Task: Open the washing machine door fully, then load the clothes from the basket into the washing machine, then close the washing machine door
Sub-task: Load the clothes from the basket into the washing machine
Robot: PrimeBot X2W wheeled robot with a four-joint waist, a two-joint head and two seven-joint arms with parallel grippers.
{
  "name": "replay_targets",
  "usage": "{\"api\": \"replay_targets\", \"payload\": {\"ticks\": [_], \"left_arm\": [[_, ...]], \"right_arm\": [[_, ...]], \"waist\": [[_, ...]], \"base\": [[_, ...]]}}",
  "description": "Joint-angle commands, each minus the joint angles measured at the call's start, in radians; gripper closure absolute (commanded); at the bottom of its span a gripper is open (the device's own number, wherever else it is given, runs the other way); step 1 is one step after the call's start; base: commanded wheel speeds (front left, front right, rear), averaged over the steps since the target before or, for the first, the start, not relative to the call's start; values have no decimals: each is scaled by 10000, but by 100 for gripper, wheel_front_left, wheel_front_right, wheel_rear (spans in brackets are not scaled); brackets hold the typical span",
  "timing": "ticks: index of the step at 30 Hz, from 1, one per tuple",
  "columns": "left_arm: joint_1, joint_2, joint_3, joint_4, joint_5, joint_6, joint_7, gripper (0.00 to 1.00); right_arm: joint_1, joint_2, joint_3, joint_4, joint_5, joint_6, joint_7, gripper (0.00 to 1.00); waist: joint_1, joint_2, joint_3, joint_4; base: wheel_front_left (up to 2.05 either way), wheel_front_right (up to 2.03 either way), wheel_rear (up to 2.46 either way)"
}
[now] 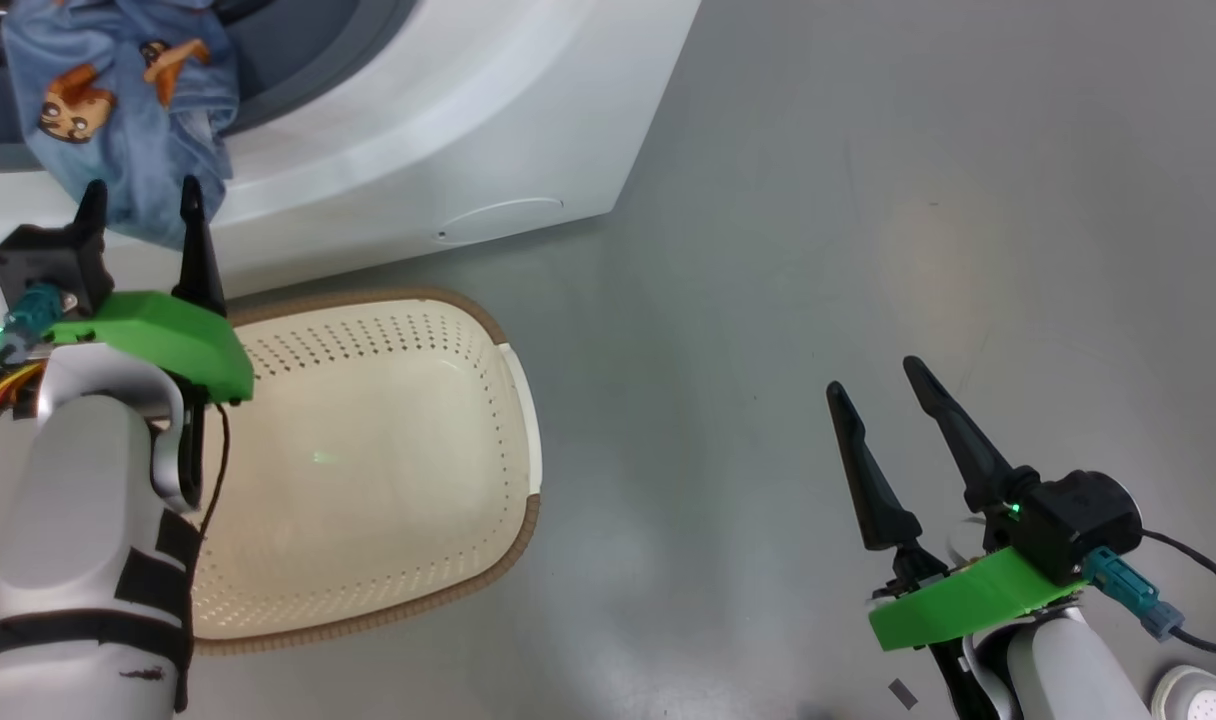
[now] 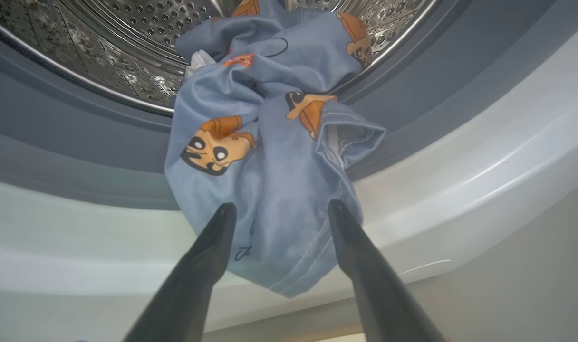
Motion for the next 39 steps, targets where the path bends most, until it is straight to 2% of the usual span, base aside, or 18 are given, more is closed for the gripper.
{"api": "replay_targets", "payload": {"ticks": [1, 10, 18, 19, 20, 21, 25, 31, 39], "left_arm": [[-262, 392, 161, -17, 108, 90, -102, 0], [-1080, 785, 116, 1017, 290, 464, -205, 0], [-1528, 946, 61, 1183, 365, 653, -222, 0], [-1565, 956, 45, 1161, 380, 672, -223, 3], [-1595, 965, 31, 1143, 394, 691, -223, 41], [-1625, 969, 19, 1114, 404, 709, -223, 57], [-1701, 982, -21, 928, 431, 755, -224, 100], [-1681, 917, -11, 503, 333, 714, -224, 100], [-1430, 645, 17, -153, 11, 445, -225, 100]], "right_arm": [[-137, 20, 286, -191, 29, 90, -49, 0], [-290, 90, 404, -193, 74, 90, -49, 0], [-374, 124, 419, -227, 104, 90, -49, 0], [-390, 127, 423, -233, 107, 90, -49, 0], [-404, 131, 425, -234, 112, 90, -49, 0], [-417, 134, 424, -232, 116, 90, -49, 0], [-457, 145, 403, -230, 124, 90, -49, 0], [-482, 156, 363, -220, 149, 90, -49, 0], [-477, 164, 285, -227, 161, 90, -49, 0]], "waist": [[0, 0, 81, -71], [0, 0, 473, -365], [0, 0, 755, -506], [0, 0, 785, -520], [0, 0, 811, -533], [0, 0, 835, -543], [0, 0, 893, -556], [0, 0, 920, -522], [0, 0, 916, -398]], "base": [[0, 0, 0], [0, 0, 0], [0, 0, 0], [0, 0, 0], [0, 0, 0], [0, 0, 0], [0, 0, 0], [0, 0, 0], [0, 0, 0]]}}
